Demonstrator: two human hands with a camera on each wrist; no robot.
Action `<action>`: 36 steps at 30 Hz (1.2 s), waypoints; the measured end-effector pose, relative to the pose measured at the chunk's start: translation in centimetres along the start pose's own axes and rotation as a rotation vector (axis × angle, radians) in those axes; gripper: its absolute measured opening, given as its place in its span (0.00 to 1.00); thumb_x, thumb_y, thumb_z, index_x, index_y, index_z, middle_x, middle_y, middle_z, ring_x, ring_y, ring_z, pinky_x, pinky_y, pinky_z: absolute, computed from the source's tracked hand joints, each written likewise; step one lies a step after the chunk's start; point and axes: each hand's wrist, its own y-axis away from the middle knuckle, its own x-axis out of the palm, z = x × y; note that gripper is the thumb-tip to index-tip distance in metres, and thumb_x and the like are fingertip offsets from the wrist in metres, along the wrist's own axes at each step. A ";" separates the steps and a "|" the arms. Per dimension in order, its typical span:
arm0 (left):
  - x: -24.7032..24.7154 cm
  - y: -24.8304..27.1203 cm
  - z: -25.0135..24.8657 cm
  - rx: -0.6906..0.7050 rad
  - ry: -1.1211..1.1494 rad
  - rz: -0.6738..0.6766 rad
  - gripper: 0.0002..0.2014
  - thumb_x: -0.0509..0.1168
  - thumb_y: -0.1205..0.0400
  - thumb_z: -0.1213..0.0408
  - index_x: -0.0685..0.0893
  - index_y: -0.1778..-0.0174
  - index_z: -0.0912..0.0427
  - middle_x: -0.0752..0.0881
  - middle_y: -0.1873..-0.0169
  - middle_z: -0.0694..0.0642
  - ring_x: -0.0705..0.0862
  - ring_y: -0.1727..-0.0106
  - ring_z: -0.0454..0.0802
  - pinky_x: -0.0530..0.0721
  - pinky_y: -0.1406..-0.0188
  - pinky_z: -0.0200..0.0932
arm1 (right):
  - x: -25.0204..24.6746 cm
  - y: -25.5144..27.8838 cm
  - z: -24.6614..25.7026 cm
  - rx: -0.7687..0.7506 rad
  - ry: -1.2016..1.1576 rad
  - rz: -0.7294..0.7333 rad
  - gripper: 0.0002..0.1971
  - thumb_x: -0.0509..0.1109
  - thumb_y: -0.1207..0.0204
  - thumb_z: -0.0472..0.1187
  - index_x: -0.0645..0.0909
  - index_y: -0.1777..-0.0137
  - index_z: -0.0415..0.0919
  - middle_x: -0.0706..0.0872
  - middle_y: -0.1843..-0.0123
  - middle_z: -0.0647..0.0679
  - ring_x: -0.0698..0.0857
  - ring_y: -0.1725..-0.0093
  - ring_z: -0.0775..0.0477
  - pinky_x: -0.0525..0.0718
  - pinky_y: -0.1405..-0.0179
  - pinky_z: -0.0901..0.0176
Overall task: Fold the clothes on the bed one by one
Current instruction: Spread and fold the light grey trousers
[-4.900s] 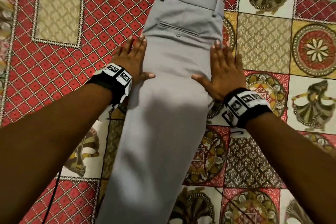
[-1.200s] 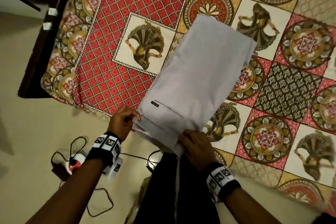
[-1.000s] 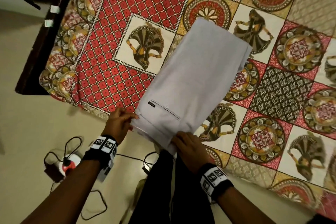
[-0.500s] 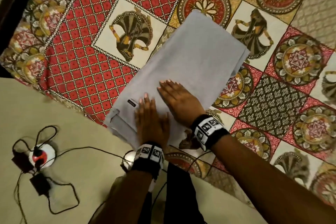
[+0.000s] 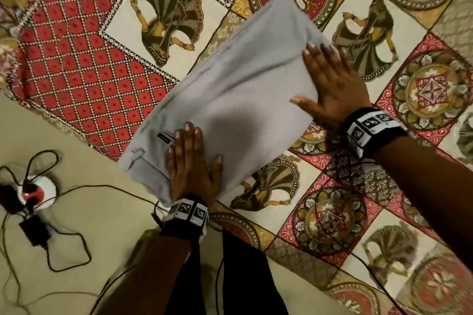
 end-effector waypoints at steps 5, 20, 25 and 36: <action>-2.2 0.0 0.3 0.054 0.081 -0.004 0.36 0.55 0.12 0.46 0.47 0.11 0.51 0.43 0.12 0.50 0.39 0.12 0.51 0.44 0.13 0.57 | -1.5 -1.2 4.2 0.114 -0.096 -0.169 0.43 0.51 0.13 0.65 0.50 0.11 0.32 0.50 0.10 0.32 0.48 0.10 0.33 0.45 0.12 0.35; -2.2 -4.1 1.1 -0.034 -0.099 -0.035 0.37 0.46 0.12 0.41 0.43 0.11 0.57 0.45 0.12 0.56 0.41 0.12 0.53 0.48 0.15 0.64 | 0.6 -8.7 8.2 -0.421 0.044 0.003 0.44 0.48 0.15 0.71 0.50 0.10 0.39 0.54 0.09 0.41 0.51 0.10 0.41 0.50 0.12 0.39; -2.7 -4.3 1.0 -0.028 -0.104 -0.021 0.37 0.45 0.12 0.41 0.43 0.11 0.57 0.46 0.12 0.56 0.42 0.12 0.53 0.45 0.14 0.63 | -1.6 -10.2 2.1 -0.229 0.037 0.011 0.44 0.48 0.16 0.72 0.44 0.09 0.45 0.50 0.08 0.46 0.47 0.10 0.44 0.45 0.12 0.37; -11.4 -10.7 -3.6 -0.152 -0.030 0.416 0.46 0.64 0.20 0.37 0.53 0.14 0.60 0.61 0.16 0.64 0.62 0.17 0.65 0.64 0.19 0.65 | -3.8 -6.9 -0.5 0.537 -0.337 -0.313 0.33 0.54 0.17 0.69 0.81 0.29 0.43 0.84 0.30 0.40 0.80 0.30 0.37 0.76 0.29 0.43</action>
